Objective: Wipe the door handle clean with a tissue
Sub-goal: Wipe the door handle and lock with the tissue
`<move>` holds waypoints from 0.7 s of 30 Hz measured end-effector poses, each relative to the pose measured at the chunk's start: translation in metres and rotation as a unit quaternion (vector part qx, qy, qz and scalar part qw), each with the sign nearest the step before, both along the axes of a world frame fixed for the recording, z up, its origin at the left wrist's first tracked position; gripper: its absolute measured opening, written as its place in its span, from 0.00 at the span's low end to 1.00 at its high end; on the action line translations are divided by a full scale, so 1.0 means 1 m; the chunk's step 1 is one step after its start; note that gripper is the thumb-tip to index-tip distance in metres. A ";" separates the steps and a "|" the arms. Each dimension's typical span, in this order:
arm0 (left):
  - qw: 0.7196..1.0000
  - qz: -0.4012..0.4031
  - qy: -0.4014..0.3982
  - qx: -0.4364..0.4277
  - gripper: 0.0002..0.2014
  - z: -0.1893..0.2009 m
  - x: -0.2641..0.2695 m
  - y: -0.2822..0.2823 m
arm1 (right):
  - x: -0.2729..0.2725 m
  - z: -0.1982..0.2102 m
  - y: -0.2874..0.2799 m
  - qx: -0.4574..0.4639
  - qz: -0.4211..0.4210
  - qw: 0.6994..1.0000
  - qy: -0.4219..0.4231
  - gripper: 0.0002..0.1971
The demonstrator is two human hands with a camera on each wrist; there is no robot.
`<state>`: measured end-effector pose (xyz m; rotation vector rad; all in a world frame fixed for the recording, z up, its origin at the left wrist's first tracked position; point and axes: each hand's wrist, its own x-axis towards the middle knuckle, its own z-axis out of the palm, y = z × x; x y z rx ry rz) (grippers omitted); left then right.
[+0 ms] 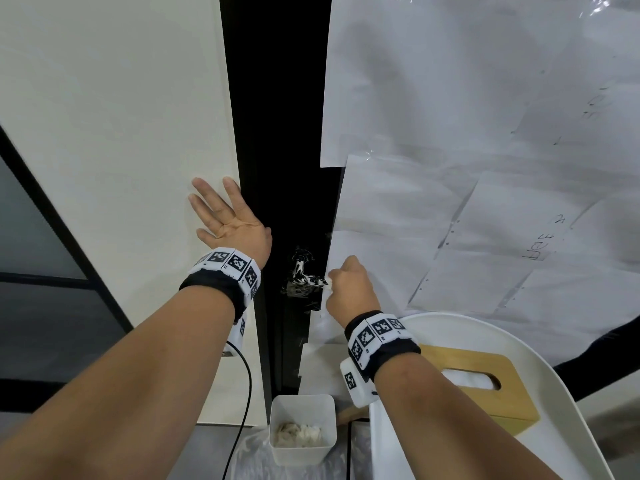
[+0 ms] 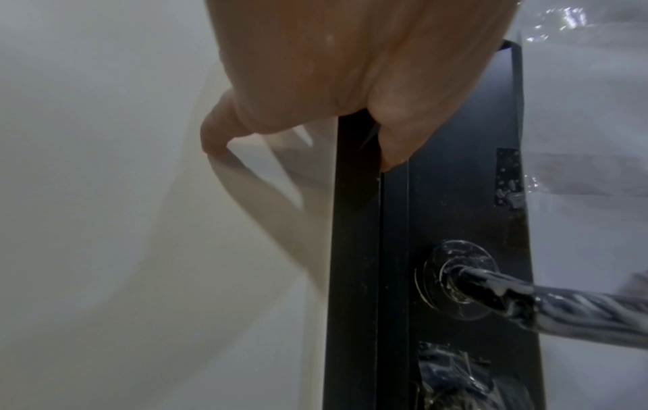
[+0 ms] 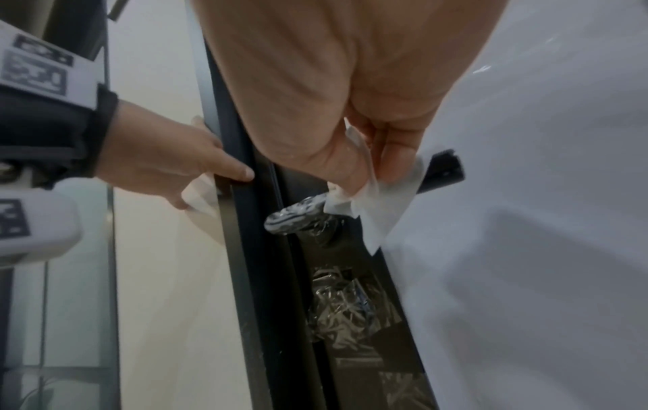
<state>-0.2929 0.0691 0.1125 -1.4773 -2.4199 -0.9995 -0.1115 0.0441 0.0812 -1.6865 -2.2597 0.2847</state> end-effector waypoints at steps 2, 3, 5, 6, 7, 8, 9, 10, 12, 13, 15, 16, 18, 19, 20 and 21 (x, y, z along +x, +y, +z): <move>1.000 -0.004 0.001 0.005 0.52 0.000 0.000 0.000 | -0.007 -0.001 0.001 0.000 0.021 1.000 0.001 0.17; 1.000 -0.006 0.003 0.005 0.53 -0.001 0.000 0.000 | -0.009 -0.001 0.002 -0.002 0.031 0.999 0.005 0.17; 1.000 -0.001 0.007 0.007 0.53 -0.002 0.001 0.000 | -0.007 0.000 0.005 -0.008 0.043 0.999 0.026 0.19; 1.000 0.002 0.008 0.013 0.53 -0.002 0.001 0.000 | -0.004 0.002 0.005 -0.006 0.041 0.998 0.037 0.19; 1.000 0.005 0.009 0.019 0.54 -0.002 0.001 -0.001 | -0.001 0.003 0.005 0.001 0.033 0.998 0.044 0.19; 1.000 0.006 0.012 0.024 0.54 -0.002 0.002 -0.001 | 0.003 0.005 0.004 0.011 0.021 0.999 0.046 0.19; 1.000 0.008 0.015 0.027 0.54 -0.002 0.002 -0.001 | 0.007 0.006 0.003 0.018 0.013 0.999 0.043 0.19; 0.999 0.009 0.016 0.029 0.54 -0.003 0.002 -0.002 | 0.009 0.006 0.002 0.021 0.007 0.999 0.034 0.18; 0.999 0.011 0.026 0.037 0.55 -0.005 0.001 -0.005 | 0.013 0.005 0.002 0.018 -0.001 1.000 0.009 0.15; 0.998 0.010 0.035 0.047 0.55 -0.006 -0.001 -0.006 | 0.014 0.003 0.003 0.016 -0.005 1.000 -0.001 0.13; 0.997 0.004 0.041 0.071 0.55 -0.006 -0.003 -0.010 | 0.013 0.002 0.003 0.013 -0.007 1.000 -0.015 0.09; 0.996 0.000 0.037 0.080 0.54 -0.005 -0.004 -0.012 | 0.012 0.001 0.002 0.013 -0.005 1.000 -0.018 0.08; 0.994 -0.008 0.027 0.102 0.52 -0.002 -0.005 -0.016 | 0.008 -0.001 0.001 0.012 0.003 1.000 -0.018 0.09; 0.993 -0.013 0.024 0.118 0.50 -0.002 -0.006 -0.017 | 0.005 -0.002 0.000 0.012 0.006 1.000 -0.016 0.11; 0.990 -0.022 0.025 0.135 0.49 -0.002 -0.006 -0.018 | 0.003 -0.003 0.000 0.013 0.010 1.000 -0.013 0.12; 0.988 -0.034 0.024 0.152 0.47 -0.003 -0.006 -0.019 | 0.000 -0.004 0.000 0.014 0.015 1.000 -0.010 0.12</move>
